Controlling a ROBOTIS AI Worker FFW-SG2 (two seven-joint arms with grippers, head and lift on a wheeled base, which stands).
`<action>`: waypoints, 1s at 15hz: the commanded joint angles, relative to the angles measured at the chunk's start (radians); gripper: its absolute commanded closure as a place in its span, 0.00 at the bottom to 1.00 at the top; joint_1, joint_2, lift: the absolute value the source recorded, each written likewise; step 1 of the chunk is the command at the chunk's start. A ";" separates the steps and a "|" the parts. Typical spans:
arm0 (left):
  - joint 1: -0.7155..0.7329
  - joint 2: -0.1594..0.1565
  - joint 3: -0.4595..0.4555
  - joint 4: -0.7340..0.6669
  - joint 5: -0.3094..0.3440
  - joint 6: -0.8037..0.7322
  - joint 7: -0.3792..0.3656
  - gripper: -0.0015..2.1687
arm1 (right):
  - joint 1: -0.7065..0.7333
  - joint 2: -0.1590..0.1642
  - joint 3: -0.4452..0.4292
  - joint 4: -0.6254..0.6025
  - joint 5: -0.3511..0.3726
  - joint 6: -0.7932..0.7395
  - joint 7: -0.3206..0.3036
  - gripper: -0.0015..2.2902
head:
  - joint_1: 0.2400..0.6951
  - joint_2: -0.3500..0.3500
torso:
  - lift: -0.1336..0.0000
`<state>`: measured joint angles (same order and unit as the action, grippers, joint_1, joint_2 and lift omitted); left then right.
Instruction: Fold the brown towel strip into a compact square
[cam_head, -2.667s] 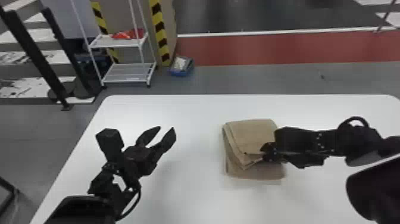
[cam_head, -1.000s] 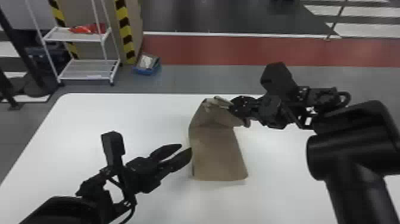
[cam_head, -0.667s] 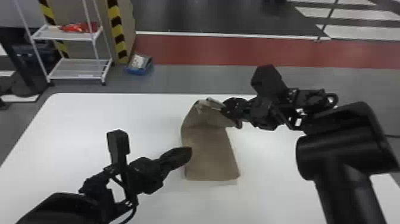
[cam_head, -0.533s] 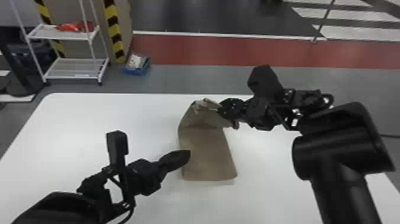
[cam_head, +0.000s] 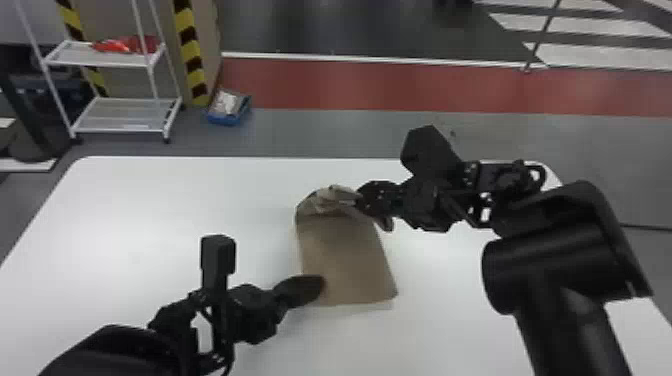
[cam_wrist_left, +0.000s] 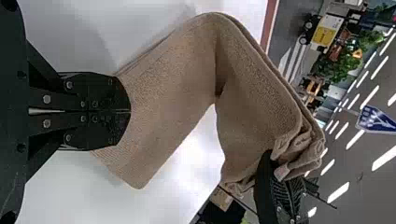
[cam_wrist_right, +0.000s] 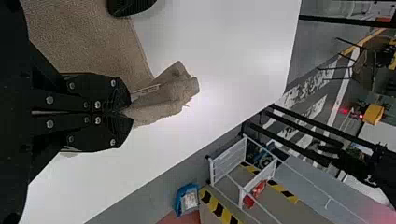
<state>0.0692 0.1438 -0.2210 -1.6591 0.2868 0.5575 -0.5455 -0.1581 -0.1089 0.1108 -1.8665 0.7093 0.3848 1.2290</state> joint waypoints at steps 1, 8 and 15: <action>-0.002 0.000 -0.014 0.007 -0.017 -0.003 0.016 0.98 | 0.014 -0.008 0.001 -0.010 -0.001 -0.039 0.035 0.51 | 1.00 0.38 | 0.14; -0.008 -0.004 -0.017 0.025 -0.038 -0.021 0.039 0.98 | 0.060 -0.029 0.026 -0.013 0.029 -0.097 0.136 0.51 | 1.00 0.39 | 0.14; -0.002 -0.004 -0.008 0.024 -0.037 -0.027 0.041 0.98 | 0.066 -0.035 0.066 0.073 0.088 -0.097 0.138 0.51 | 1.00 0.40 | 0.14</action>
<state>0.0656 0.1396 -0.2326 -1.6352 0.2485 0.5325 -0.5044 -0.0910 -0.1404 0.1758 -1.8069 0.7959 0.2879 1.3637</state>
